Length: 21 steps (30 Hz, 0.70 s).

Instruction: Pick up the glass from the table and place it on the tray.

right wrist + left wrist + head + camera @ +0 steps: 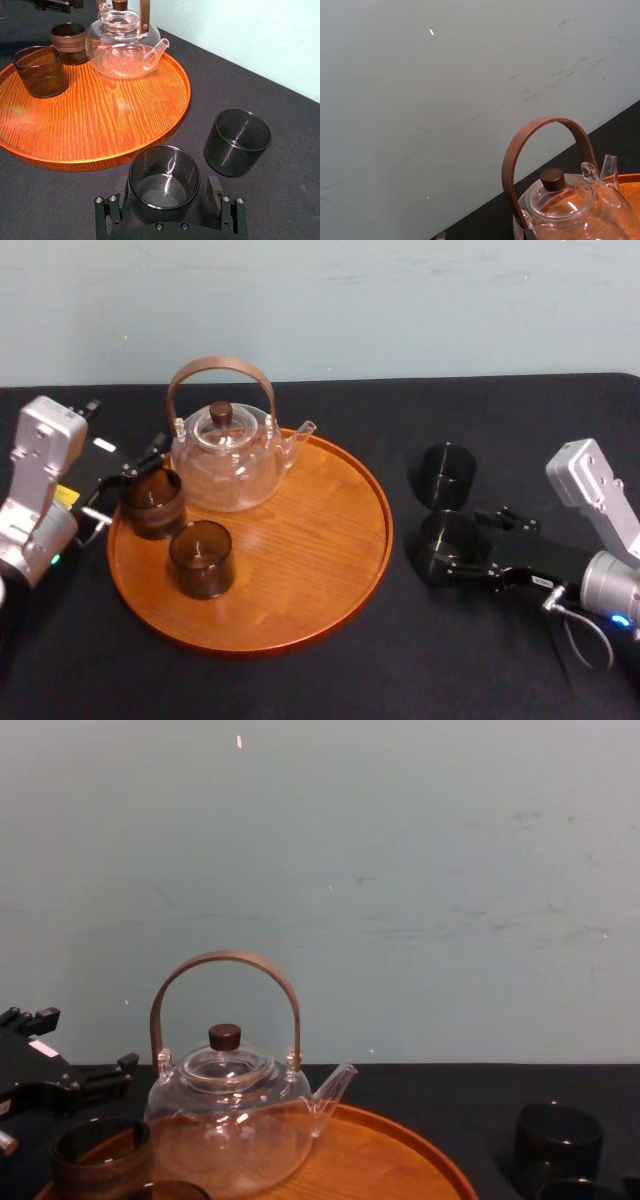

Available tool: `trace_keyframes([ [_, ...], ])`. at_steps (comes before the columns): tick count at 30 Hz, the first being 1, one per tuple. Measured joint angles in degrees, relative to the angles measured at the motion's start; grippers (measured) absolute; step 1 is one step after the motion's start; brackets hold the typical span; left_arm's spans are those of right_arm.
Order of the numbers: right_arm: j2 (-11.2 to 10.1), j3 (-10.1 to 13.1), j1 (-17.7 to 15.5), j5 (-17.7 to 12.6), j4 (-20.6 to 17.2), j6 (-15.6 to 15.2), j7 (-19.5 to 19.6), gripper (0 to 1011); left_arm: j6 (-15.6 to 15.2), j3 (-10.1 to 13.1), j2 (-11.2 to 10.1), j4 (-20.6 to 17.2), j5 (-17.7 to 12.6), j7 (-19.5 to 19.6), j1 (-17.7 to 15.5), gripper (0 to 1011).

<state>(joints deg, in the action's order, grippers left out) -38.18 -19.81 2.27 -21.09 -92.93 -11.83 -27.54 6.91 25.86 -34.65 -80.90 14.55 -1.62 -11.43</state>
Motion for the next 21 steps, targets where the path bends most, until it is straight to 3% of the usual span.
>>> trace_keyframes([
  [13, 1.5, -2.2, 2.7, 1.8, 1.9, -0.1, -0.7, 1002, 0.0, 0.0, 0.0, 0.0, 0.0, 0.0, 0.0, 1001],
  [21, 1.5, -2.2, 2.7, 1.9, 1.9, -0.2, -0.6, 1002, 0.0, 0.0, 0.0, 0.0, 0.0, 0.0, 0.0, 1001],
])
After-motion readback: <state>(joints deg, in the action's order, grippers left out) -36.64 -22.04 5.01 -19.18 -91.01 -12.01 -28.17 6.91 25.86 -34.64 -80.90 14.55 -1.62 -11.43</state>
